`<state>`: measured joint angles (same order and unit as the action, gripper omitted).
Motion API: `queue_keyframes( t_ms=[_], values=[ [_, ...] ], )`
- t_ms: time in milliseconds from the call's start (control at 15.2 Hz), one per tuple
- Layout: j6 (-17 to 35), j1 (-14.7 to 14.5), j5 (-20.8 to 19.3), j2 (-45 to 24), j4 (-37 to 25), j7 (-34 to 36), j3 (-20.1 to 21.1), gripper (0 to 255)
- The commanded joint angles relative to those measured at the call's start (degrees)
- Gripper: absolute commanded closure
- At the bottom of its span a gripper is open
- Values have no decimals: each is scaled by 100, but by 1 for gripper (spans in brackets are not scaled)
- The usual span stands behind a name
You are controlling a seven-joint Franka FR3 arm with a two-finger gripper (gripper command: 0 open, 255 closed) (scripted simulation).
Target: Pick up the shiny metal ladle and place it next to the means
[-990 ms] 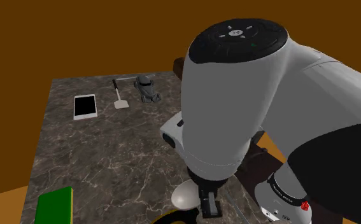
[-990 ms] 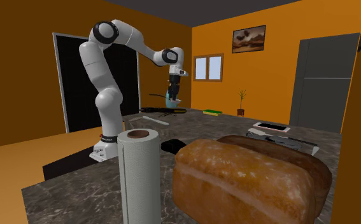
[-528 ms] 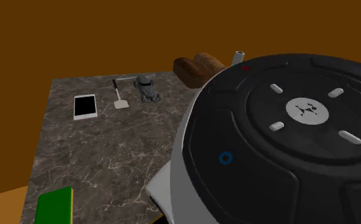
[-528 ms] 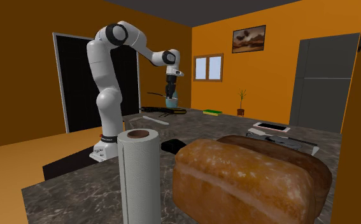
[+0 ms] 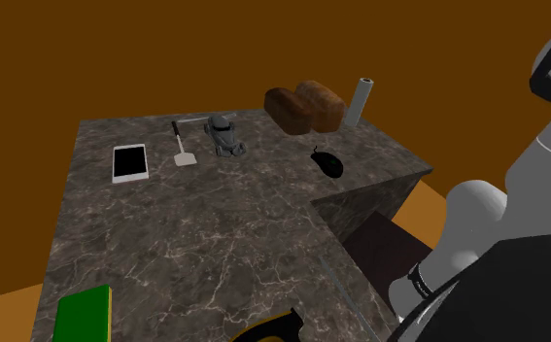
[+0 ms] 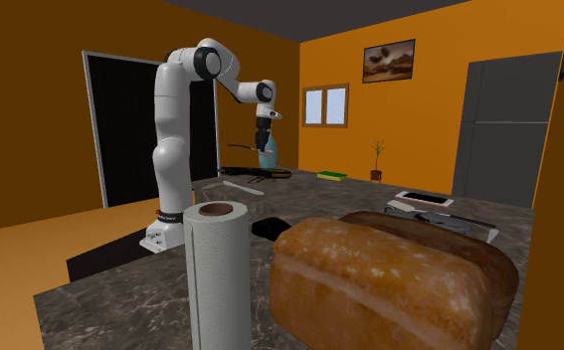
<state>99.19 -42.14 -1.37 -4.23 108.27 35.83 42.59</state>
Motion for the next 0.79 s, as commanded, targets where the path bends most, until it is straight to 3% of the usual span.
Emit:
queue_keyframes(
  t_ms=[0,726],
  values=[
    [110,-67,-96,-170,-19,149,34,255],
    [896,-129,-333,-506,523,307,0,255]
  ],
)
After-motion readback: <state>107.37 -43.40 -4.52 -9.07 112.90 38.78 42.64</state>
